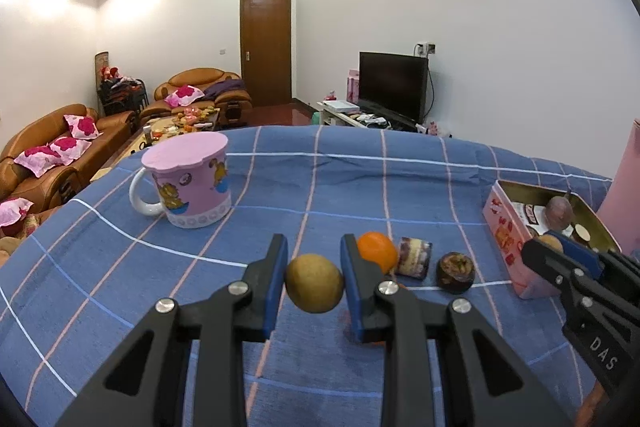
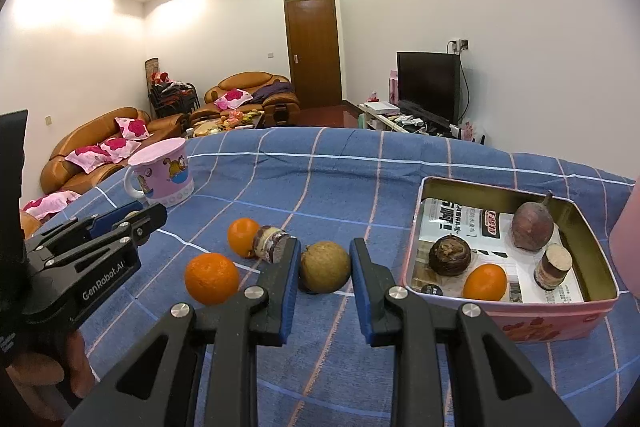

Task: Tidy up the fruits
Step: 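Carry both held kiwis over the pink tin box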

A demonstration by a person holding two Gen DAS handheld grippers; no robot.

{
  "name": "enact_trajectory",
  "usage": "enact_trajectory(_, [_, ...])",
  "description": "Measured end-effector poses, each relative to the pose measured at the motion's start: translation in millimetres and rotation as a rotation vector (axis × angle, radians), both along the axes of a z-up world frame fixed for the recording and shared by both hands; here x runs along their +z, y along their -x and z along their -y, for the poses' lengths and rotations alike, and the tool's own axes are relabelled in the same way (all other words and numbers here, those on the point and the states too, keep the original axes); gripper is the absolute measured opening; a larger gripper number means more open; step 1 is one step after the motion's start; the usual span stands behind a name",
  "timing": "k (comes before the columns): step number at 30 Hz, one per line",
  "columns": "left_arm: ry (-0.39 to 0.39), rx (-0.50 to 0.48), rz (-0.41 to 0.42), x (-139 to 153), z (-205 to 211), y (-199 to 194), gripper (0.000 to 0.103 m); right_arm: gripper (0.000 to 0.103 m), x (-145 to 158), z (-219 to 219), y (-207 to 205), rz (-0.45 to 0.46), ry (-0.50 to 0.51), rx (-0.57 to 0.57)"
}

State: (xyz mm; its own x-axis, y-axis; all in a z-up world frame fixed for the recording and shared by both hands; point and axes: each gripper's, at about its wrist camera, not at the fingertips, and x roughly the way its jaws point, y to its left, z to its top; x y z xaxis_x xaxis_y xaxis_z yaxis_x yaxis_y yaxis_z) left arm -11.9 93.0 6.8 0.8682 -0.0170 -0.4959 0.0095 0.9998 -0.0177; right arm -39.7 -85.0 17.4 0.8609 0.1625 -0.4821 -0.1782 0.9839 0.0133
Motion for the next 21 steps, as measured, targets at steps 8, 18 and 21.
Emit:
enact_trajectory(8, [-0.006,-0.016,0.017,2.2,14.1,7.0,0.029,0.027,2.3,5.6,5.9,0.016,0.026,-0.008])
enact_trajectory(18, [-0.017,-0.020,0.030,3.1,26.2,13.6,0.029,0.027,5.2,-2.2,16.8,0.057,0.086,-0.001])
enact_trajectory(21, [-0.016,-0.009,0.030,3.2,29.2,14.0,0.029,0.027,5.8,-9.9,22.5,0.079,0.125,0.022])
